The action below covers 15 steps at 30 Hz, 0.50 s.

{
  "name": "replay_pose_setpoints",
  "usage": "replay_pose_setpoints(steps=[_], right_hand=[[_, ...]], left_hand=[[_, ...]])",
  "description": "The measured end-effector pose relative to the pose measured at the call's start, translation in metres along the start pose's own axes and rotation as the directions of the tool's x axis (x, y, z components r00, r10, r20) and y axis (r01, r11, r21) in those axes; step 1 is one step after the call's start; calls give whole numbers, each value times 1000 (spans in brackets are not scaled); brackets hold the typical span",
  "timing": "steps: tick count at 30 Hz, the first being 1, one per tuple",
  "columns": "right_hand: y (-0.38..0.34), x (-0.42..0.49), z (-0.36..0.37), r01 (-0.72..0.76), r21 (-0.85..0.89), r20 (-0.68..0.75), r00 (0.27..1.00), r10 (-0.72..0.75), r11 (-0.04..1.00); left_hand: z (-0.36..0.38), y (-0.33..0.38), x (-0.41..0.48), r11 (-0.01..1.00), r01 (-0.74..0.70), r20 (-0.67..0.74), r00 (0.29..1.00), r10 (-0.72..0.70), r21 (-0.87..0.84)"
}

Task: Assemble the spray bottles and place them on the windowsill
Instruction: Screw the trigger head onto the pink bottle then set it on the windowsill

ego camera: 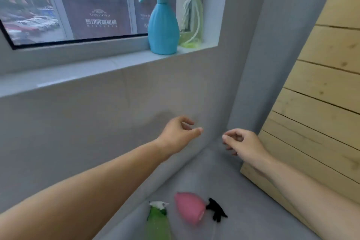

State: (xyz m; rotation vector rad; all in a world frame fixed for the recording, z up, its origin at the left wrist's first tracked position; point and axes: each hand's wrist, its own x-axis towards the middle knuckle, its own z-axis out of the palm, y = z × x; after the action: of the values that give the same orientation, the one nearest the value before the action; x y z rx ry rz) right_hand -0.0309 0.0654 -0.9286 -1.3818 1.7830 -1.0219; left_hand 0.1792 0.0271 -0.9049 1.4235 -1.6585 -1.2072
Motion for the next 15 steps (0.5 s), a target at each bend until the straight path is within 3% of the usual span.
replay_pose_setpoints(steps=[6, 10, 15], right_hand=[[130, -27, 22, -254, -82, 80, 962, 261, 964], [193, -34, 40, -371, -122, 145, 911, 386, 921], [247, -26, 71, -450, -128, 151, 872, 466, 884]], left_hand=[[86, -94, 1, 929, 280, 204, 921, -331, 241], [131, -152, 4, 817, 448, 158, 835, -528, 362], [162, -204, 12, 629, 766, -79, 640, -764, 133]])
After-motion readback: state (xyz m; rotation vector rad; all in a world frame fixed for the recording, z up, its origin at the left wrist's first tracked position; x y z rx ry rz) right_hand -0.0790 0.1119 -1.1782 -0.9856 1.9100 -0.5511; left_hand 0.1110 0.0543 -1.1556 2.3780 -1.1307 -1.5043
